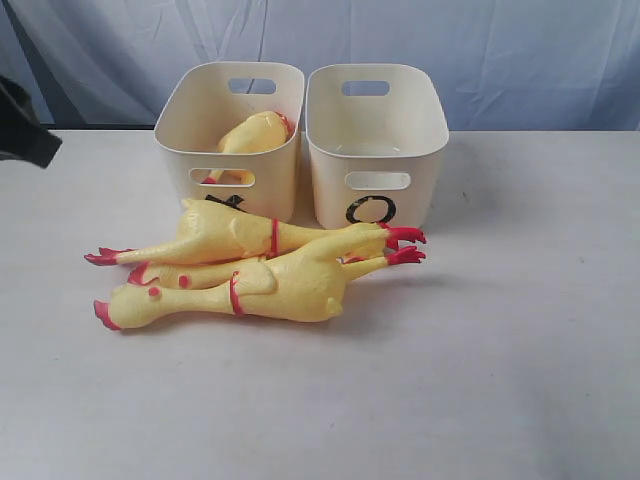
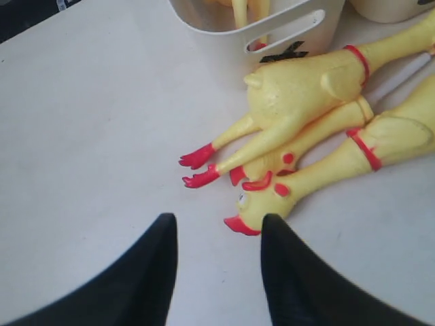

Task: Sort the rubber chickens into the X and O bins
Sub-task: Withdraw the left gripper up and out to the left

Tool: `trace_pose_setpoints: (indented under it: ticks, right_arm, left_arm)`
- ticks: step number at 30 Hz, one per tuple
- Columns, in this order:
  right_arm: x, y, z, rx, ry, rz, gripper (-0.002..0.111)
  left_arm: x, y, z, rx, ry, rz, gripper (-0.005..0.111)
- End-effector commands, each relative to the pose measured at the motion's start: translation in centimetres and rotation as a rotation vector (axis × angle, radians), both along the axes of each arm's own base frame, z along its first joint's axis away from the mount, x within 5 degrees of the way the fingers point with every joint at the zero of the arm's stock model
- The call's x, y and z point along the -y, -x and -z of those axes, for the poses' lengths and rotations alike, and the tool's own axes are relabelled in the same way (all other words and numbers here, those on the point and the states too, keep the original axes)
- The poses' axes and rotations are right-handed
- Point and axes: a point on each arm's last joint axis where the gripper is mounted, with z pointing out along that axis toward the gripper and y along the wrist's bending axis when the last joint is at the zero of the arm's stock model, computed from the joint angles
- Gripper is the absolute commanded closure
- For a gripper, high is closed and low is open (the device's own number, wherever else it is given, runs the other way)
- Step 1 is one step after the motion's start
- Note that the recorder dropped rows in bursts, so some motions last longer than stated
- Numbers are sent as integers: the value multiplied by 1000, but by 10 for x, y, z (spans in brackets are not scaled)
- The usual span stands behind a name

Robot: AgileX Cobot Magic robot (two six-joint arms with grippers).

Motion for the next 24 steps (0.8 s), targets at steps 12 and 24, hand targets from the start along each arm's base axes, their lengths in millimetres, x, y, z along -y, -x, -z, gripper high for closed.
trace_pose_setpoints:
  ticks: [12,24]
  right_arm:
    - [0,0,0,10,4,1,108]
    - [11,-1,-15,166,-78,116,108]
  left_arm:
    - [-25,91,23,156,131,9,67]
    - [-40,136,41,275,176,14,67]
